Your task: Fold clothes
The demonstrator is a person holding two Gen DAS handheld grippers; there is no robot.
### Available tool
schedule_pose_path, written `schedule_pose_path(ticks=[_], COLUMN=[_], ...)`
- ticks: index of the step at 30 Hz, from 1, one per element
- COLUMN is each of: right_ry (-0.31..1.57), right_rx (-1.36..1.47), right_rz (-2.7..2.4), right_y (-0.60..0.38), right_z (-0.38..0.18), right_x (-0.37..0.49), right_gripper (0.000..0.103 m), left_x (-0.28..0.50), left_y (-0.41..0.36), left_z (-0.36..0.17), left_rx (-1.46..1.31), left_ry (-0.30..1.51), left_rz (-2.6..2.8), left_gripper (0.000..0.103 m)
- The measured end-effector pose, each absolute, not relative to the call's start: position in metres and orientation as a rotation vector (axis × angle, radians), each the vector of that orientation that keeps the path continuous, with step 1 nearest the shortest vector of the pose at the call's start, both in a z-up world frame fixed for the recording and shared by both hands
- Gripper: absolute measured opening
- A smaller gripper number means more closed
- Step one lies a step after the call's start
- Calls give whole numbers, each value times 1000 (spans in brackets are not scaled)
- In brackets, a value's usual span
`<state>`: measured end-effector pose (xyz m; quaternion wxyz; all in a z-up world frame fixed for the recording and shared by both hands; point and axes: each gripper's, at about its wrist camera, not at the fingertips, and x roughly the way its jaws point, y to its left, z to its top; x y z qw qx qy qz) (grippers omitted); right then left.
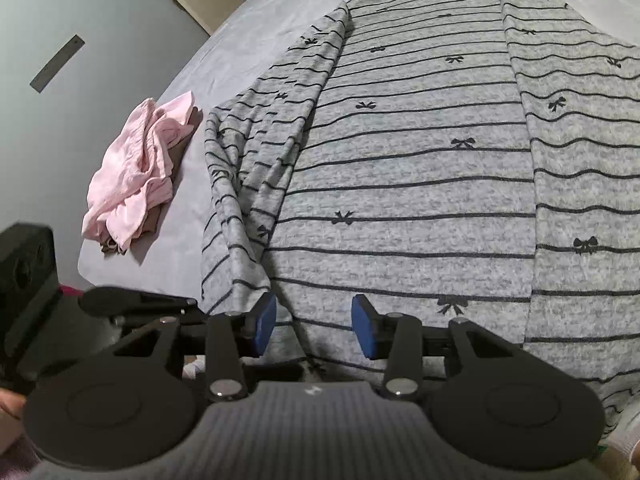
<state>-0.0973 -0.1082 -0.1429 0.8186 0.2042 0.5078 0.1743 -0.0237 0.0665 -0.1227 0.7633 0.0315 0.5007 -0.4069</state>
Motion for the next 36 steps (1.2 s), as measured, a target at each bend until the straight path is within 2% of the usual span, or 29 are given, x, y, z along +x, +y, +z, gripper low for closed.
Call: schedule_pose_path(ticks=[2,12,14,15,16,25,26,27,28,32,33,36], right_ry=[1073,1044,1040,1038,1035,1016,1012,1007,1005,1001,996,985], right_rx=[443,326,285,264,244,68,54,39,25,6,-1,-16], right_rz=[379,453,460,463,467,493,493,493,495,518,521,547], right_y=[-108,-88,-84,-81,-79,-59,-58,-58,-57,-58,-57,-58], right_z=[-143,-145,-147,-148,-149,-157,-157,-157,-157,-155,-154,-146], right_x=[-97,-96,-96,-96,-96,-96,-97,-98,-99,-103,-104,-108], right_gripper=[47,50,55,64,68,67,65,57,44,21,11,10], left_x=[-28,-48,-46,-44,-39,28,39,51,64,117,130,164], left_y=[61,63,76,84,93,179,187,193,198,215,218,223], left_z=[-123,-114,-107,-104,-101,-65,-63,-62,-62,-71,-75,-89], left_rx=[72,139,134,128,117,-103,-134,-167,-196,-319,-358,-462], left_ry=[1075,1107,1119,1124,1128,1089,1081,1073,1065,1041,1038,1033], left_rz=[-902,-990,-961,-939,-905,-567,-534,-504,-475,-353,-323,-252], left_gripper=[47,48,48,48,48,49,49,49,49,50,50,50])
